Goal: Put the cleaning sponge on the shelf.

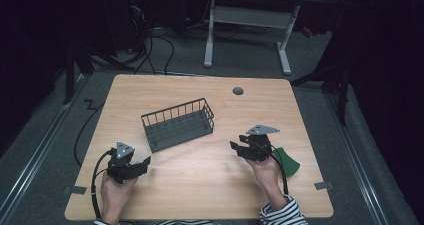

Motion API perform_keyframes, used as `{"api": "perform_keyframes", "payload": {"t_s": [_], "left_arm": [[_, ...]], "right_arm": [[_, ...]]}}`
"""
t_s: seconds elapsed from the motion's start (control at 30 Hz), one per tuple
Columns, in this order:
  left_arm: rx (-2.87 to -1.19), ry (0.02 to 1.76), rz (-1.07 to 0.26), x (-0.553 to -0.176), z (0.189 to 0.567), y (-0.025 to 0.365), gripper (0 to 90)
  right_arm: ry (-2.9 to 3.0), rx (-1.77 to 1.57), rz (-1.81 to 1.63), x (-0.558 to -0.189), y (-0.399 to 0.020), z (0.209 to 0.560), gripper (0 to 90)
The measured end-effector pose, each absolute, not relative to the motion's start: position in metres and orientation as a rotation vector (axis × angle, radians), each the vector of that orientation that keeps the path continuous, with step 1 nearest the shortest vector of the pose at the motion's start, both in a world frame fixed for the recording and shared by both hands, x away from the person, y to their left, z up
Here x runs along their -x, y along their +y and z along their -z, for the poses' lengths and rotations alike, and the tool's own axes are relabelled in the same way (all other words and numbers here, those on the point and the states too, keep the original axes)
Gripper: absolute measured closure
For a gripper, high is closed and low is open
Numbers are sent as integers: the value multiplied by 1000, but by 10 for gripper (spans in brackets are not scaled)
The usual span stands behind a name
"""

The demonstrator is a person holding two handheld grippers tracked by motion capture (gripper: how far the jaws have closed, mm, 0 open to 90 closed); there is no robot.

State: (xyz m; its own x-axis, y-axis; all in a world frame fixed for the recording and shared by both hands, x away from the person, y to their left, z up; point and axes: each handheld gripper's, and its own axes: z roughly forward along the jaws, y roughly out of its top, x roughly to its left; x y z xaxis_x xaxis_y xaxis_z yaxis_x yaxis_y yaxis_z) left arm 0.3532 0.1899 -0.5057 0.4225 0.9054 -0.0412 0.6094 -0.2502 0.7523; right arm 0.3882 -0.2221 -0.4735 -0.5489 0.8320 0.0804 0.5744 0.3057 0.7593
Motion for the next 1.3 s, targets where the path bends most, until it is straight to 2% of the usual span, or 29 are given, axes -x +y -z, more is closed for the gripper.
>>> {"api": "perform_keyframes", "payload": {"t_s": [0.37,0.53,0.93,1.13,1.2,1.3], "left_arm": [[-1944,1309,-513,-364,500,184,400],[-1929,1325,-485,-370,504,182,473],[-1933,1317,-473,-379,506,173,636],[-1923,1309,-451,-382,505,171,730],[-1923,1302,-444,-383,505,171,769],[-1930,1293,-441,-383,505,171,821]], "right_arm": [[2277,-1272,-1090,-427,-197,465,593],[2300,-1287,-1072,-447,-183,468,619],[2299,-1366,-1062,-469,-170,491,670],[2294,-1355,-1063,-472,-164,495,728],[2304,-1342,-1050,-473,-162,497,796],[2313,-1327,-1039,-473,-160,496,835]]}}
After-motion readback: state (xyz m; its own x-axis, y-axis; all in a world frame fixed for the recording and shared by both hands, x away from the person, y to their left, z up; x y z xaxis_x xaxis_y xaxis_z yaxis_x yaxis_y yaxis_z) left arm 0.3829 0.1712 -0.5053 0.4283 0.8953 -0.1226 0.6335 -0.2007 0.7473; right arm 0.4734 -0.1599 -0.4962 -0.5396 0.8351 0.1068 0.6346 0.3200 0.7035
